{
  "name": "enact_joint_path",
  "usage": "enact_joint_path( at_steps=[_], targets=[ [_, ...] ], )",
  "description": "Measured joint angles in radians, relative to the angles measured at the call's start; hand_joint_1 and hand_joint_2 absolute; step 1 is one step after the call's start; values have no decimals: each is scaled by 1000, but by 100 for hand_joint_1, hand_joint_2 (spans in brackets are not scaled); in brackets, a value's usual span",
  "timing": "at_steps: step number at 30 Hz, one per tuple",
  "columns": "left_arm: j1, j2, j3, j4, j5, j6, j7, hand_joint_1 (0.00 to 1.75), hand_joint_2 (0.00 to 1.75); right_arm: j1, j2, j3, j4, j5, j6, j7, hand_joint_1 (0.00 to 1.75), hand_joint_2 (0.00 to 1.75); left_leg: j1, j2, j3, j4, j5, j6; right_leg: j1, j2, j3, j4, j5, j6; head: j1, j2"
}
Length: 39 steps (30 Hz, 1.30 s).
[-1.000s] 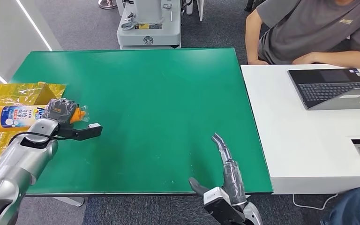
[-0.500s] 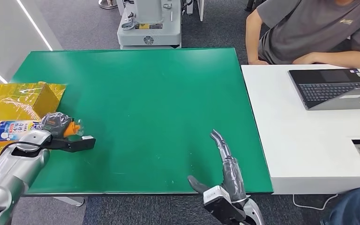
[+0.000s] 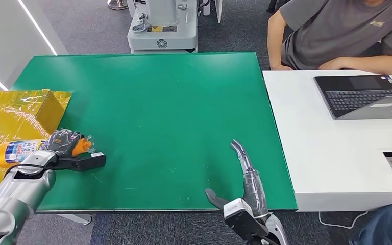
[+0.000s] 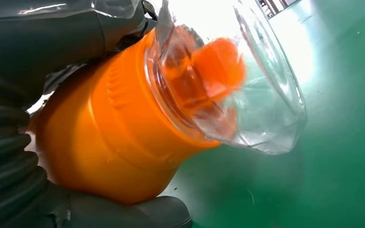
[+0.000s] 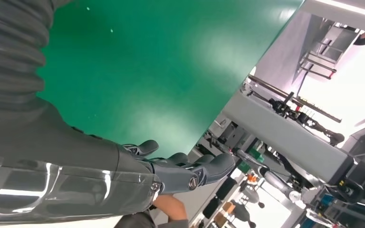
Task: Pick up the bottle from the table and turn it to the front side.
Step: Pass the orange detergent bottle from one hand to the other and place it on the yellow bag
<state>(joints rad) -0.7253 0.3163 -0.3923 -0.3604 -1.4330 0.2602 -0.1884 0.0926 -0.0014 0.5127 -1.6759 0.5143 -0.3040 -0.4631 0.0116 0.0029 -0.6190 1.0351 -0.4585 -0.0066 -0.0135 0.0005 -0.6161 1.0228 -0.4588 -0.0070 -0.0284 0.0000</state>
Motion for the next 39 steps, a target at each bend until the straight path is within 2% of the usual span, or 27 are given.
enact_joint_path(
  at_steps=[3, 4, 7, 8, 22, 26, 32, 39],
  targets=[
    [2, -2, 4, 1, -1, 5, 0, 175, 175, -1, 1, 0, 5, -1, 0, -2, 0, 175, 0, 0, 0, 0, 0, 0, 0, 0, 0, 0, 0, 0, 0, 0],
    [2, -2, 4, 1, -1, 6, 0, 142, 175, -1, 1, 0, 7, -1, 0, -2, 0, 175, 0, 0, 0, 0, 0, 0, 0, 0, 0, 0, 0, 0, 0, 0],
    [3, -4, 5, 1, -2, 12, 4, 11, 175, -1, 2, 0, 11, -2, -2, -3, 0, 175, 0, 0, 0, 0, 0, 0, 0, 0, 0, 0, 0, 0, 0, 0],
    [3, -5, 5, 2, -2, 16, 8, 0, 175, -1, 3, 0, 12, -3, -3, -2, 0, 175, 0, 0, 0, 0, 0, 0, 0, 0, 0, 0, 0, 0, 0, 0],
    [4, -11, 6, 3, -14, 27, 44, 0, 175, -4, 6, 0, 36, -10, -20, -5, 0, 175, 0, 0, 1, 0, 0, 0, 0, 0, 0, 0, 0, 0, 0, 0],
    [6, -12, 22, 3, 26, 47, 52, 0, 175, -4, 6, 0, 41, -12, -28, -5, 0, 175, 0, 0, 1, 0, 0, -1, 0, 0, 0, 0, 0, 0, 0, 0],
    [19, -20, 117, 3, 157, 182, 8, 0, 175, -2, 5, 0, 41, -13, -45, 2, 0, 175, 0, 0, 1, 0, 0, -1, 0, 0, 0, 0, 0, -1, 0, 0],
    [37, -39, 229, -27, 276, 314, -108, 0, 175, 3, 5, 0, 41, -15, -56, 6, 0, 175, 0, 0, 1, 0, 0, -1, 0, 0, 0, 0, 0, -1, 0, 0]
  ],
)
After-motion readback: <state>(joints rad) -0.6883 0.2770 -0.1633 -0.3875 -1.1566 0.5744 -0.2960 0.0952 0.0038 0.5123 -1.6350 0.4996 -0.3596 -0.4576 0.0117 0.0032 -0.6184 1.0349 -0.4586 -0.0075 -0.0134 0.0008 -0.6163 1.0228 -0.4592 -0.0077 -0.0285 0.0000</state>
